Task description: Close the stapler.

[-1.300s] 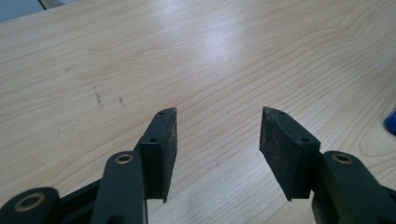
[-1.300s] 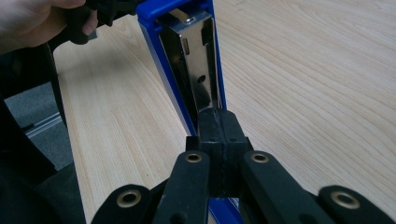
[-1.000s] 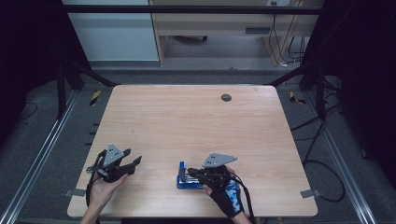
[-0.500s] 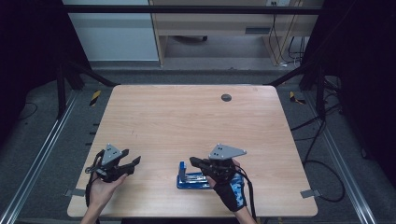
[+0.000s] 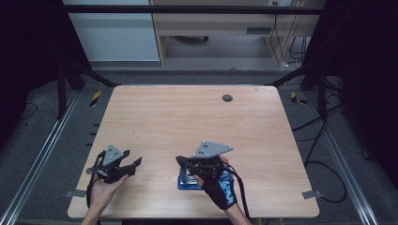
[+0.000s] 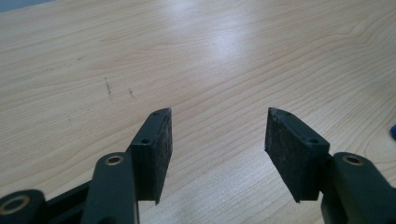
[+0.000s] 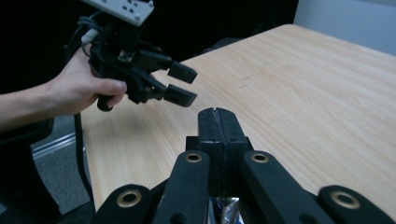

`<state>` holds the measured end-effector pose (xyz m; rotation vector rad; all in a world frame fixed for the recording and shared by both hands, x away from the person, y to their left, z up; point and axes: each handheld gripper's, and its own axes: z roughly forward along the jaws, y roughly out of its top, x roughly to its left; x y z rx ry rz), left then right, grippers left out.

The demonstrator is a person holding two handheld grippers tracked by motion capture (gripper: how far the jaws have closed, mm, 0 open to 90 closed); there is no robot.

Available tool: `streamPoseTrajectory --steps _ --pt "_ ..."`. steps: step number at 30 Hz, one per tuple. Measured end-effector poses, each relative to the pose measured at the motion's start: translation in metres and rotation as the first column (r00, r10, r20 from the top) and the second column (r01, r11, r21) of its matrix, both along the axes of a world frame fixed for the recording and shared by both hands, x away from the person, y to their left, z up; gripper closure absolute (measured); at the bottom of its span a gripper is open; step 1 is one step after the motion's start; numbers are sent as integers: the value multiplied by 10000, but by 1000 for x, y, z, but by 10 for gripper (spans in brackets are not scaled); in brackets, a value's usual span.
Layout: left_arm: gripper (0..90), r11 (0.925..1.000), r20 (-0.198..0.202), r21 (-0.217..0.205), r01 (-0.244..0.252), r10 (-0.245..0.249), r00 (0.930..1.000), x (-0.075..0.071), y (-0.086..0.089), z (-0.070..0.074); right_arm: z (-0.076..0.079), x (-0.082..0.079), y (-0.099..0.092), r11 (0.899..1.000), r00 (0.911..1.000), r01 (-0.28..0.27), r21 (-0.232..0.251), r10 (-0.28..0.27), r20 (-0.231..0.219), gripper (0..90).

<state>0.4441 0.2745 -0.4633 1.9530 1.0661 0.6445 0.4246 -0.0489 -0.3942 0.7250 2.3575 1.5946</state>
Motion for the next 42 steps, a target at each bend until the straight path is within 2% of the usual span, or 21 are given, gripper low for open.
streamPoseTrajectory --steps 5,9,12,17,29,40,42 --pt "417 10000 -16 -37 -11 11 10000 0 -1 -1 -5 0 5 9984 9999 -20 -569 13 -124 900" --pt "417 10000 -43 -20 -13 13 10000 1 -1 -1 -6 0 0 9984 9998 45 -571 -55 -170 900" --pt "417 10000 -45 -18 -9 9 10000 1 -1 -1 -10 0 -7 9968 9994 178 -777 -200 -271 900" --pt "417 10000 -74 -8 15 -15 10000 1 -1 -1 -18 0 -23 9958 9978 438 -808 -476 -452 900" --pt "416 10000 -92 11 46 -46 9999 1 -3 -2 -43 0 -56 9887 9894 932 -1176 -1052 -997 900" --pt "416 10000 -116 26 56 -56 9999 1 -3 -2 -58 1 -69 9851 9828 969 -1419 -1173 -1430 900" --pt "416 10000 -127 40 61 -61 9999 1 -3 -2 -61 1 -70 9785 9810 1042 -1778 -1306 -1435 900"
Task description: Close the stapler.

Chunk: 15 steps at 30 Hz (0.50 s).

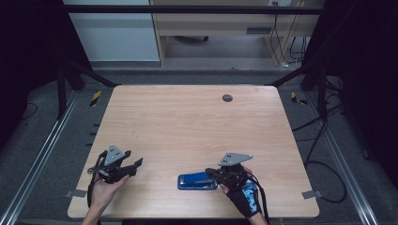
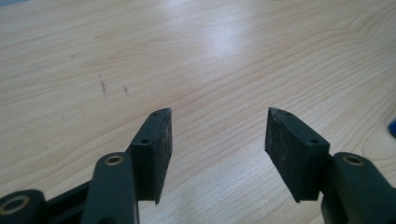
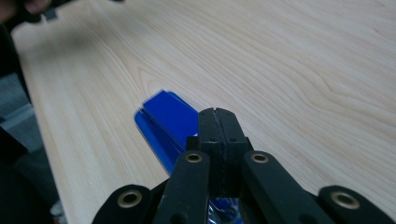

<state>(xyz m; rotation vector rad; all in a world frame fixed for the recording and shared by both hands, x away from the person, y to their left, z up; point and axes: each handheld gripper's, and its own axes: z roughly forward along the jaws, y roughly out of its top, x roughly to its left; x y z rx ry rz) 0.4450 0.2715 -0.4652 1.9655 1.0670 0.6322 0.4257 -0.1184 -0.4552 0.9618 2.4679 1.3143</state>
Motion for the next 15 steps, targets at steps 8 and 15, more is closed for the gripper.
streamPoseTrajectory --steps 8,15 --pt "416 9999 -28 96 37 -36 10000 0 -2 -1 -5 1 -3 10000 9999 36 8 -36 -107 900" --pt "416 9999 -32 110 37 -36 10000 0 -2 -1 -10 0 -5 9999 9999 41 140 -39 -140 900"
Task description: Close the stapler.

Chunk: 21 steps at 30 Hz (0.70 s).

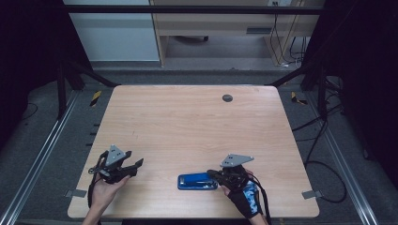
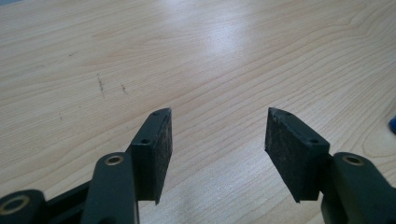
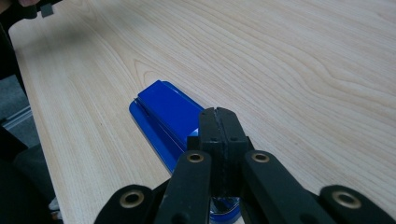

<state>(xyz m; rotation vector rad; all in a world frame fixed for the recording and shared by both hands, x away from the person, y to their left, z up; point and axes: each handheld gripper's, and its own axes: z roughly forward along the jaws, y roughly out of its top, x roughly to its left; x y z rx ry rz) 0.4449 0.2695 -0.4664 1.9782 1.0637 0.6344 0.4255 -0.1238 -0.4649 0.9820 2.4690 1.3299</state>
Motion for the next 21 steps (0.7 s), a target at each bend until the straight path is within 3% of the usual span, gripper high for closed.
streamPoseTrajectory --steps 9,14,16,18,21 --pt "416 10000 -79 15 43 -42 10000 1 0 -1 -3 -4 1 9998 9993 10 -217 -2 384 900" --pt "416 10000 -43 -31 73 -74 10000 1 0 -1 -4 -2 -1 9999 9995 -110 -31 111 293 900" --pt "414 10000 -56 -32 86 -87 9999 1 -1 -1 0 -3 -2 9986 9992 -192 489 175 355 900" --pt "411 10000 -68 -25 92 -92 9999 1 -1 -1 4 -3 -3 9996 9983 -113 261 98 568 900" --pt "402 9999 -128 22 119 -119 9998 2 -1 -2 6 1 -9 9991 9968 269 339 -294 741 866"
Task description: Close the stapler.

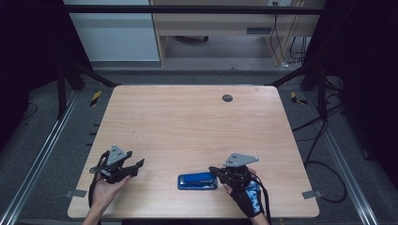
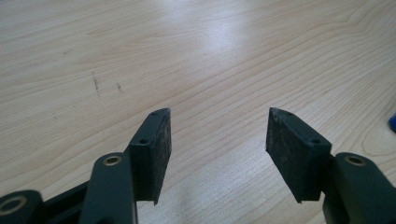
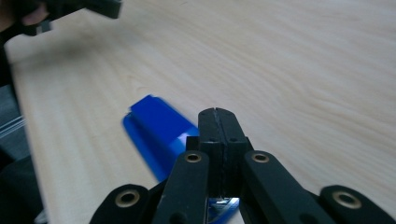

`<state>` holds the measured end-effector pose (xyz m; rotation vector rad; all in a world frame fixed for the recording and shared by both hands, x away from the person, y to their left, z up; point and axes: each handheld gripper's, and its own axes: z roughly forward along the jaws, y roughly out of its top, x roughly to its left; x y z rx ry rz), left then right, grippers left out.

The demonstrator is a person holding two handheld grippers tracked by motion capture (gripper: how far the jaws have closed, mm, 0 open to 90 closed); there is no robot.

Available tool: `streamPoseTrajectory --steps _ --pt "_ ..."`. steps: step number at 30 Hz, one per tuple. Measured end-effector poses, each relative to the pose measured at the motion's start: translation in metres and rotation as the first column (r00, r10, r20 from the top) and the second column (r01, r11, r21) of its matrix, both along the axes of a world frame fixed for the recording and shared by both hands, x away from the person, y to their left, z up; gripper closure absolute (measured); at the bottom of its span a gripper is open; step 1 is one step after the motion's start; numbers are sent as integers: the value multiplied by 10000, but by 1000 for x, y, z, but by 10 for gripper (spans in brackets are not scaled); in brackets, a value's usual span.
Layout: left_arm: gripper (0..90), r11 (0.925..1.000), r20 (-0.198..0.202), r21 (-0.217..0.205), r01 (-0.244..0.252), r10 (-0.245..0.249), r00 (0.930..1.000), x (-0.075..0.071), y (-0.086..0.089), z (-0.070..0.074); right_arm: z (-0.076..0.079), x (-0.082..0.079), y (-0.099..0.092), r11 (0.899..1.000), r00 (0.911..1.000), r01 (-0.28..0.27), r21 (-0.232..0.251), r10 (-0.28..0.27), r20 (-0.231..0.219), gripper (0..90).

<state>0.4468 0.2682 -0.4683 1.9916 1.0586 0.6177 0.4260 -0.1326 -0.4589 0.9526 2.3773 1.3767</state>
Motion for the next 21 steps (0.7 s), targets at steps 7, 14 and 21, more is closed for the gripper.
streamPoseTrajectory --steps 7,14,21 --pt "390 10000 -89 -43 -80 80 9999 2 2 -2 4 11 -31 9889 9882 1482 -32 -1480 385 724" --pt "361 9998 -267 -27 -210 210 9994 6 5 -7 -7 26 -68 9444 9479 3177 -847 -3140 540 482" --pt "337 9991 -424 50 -430 432 9982 11 10 -10 -19 37 -100 8941 9062 4187 -1587 -4227 98 424"
